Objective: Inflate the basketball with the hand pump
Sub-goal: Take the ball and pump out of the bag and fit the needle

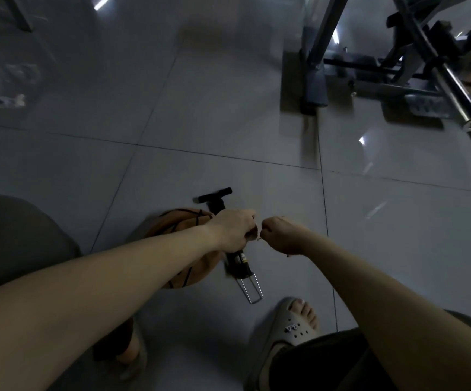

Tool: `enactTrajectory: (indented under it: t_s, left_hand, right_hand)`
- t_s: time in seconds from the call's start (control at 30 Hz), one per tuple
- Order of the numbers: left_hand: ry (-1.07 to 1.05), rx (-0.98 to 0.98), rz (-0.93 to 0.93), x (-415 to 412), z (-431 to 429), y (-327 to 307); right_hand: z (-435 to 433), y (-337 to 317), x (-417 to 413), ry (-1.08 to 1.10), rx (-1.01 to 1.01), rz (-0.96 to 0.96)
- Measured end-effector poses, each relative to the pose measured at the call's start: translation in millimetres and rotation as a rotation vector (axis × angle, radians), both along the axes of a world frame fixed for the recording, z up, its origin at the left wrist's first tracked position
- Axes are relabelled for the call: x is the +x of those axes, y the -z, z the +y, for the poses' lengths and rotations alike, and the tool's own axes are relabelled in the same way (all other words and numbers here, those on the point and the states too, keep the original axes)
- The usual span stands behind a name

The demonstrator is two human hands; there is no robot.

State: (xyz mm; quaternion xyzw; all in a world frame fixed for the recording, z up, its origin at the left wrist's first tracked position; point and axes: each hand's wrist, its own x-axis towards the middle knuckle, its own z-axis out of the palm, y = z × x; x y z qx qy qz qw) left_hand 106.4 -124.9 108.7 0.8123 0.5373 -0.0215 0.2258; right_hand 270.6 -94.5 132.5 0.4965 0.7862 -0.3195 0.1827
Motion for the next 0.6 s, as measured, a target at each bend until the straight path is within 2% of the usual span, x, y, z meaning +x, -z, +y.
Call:
enactTrajectory:
  t_s: [0.1,0.17,0.23,0.37,0.43,0.53,0.6]
  left_hand:
    - [0.004,-0.02,-0.017,-4.2,1.3,0.1]
    - [0.015,-0.067,-0.002,-12.1,3.9,1.6]
    - [-0.04,-0.096,-0.057,-24.1,10.4,8.1]
    - [-0.204,-0.014,-0.192,-28.1,44.4,12.3]
    - [-0.253,-0.035,-0.214,-20.5,66.4,11.8]
    - [-0.31,-0.161,-0.236,-14.5,92.3,16.9]
    - [-0.342,-0.263,-0.273,-8.7,105.1,22.7]
  right_hand:
    - [2.8,-7.4,0.8,0.043,-0.054,0.013]
    - [10.1,-19.2,3.4,0.104,0.007,0.041]
    - [15.0,-30.4,5.4,0.218,0.03,0.186]
    - [18.4,-45.1,5.9,0.673,-0.241,0.683]
    - [24.6,-49.6,10.3,0.879,-0.436,0.849]
    - [29.6,-45.7,19.7,1.034,-0.643,0.941]
    - [28.9,-32.6,25.5,1.082,-0.663,0.917]
